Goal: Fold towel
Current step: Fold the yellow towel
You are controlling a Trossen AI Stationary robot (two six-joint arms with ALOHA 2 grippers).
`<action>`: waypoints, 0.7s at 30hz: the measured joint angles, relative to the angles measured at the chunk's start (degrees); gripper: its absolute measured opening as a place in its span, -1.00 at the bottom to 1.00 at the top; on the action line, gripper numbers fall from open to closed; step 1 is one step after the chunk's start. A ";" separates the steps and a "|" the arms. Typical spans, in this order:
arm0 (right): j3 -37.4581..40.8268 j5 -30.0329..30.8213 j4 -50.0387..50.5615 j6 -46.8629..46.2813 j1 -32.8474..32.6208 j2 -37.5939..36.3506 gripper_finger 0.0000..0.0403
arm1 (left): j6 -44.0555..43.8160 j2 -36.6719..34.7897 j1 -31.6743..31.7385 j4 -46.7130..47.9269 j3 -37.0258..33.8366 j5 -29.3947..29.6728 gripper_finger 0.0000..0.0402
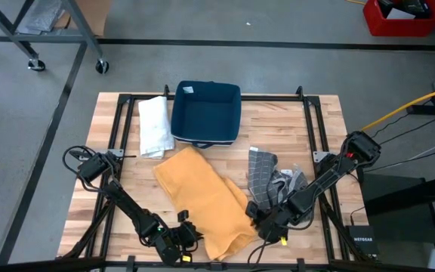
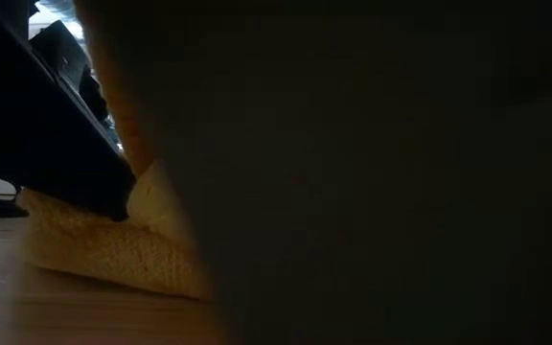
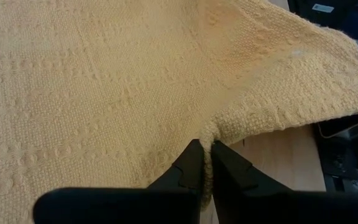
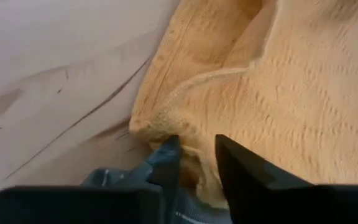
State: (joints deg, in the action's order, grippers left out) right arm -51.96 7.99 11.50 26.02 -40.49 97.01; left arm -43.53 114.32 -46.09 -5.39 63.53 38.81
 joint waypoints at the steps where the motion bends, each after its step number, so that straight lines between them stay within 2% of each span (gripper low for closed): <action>1: 0.00 -0.01 0.21 0.00 0.00 0.00 -0.56 | -0.02 0.00 0.00 0.00 0.00 0.00 -0.92; 4: 0.00 -1.14 0.51 -0.14 0.00 0.00 -0.83 | -0.78 0.00 0.00 0.00 0.00 0.00 -0.92; 6: 0.00 -2.61 0.58 -0.32 0.00 0.00 -0.94 | -1.51 0.00 0.00 0.02 0.00 0.00 -0.92; 10: 0.00 -3.01 0.56 -0.48 0.00 0.00 -0.89 | -2.51 0.00 -0.04 0.02 0.00 0.00 -0.94; 15: -0.02 -2.92 0.57 -0.50 0.00 0.00 -0.97 | -2.93 0.00 -0.04 0.00 0.00 0.00 -0.97; 21: -2.48 0.11 1.02 -0.66 0.00 0.00 -0.98 | -3.00 0.00 -0.04 -0.01 0.00 0.00 -0.98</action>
State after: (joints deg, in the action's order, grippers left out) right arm -54.44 8.10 12.52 25.36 -40.49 97.01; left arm -46.53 114.32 -46.13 -5.39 63.53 38.81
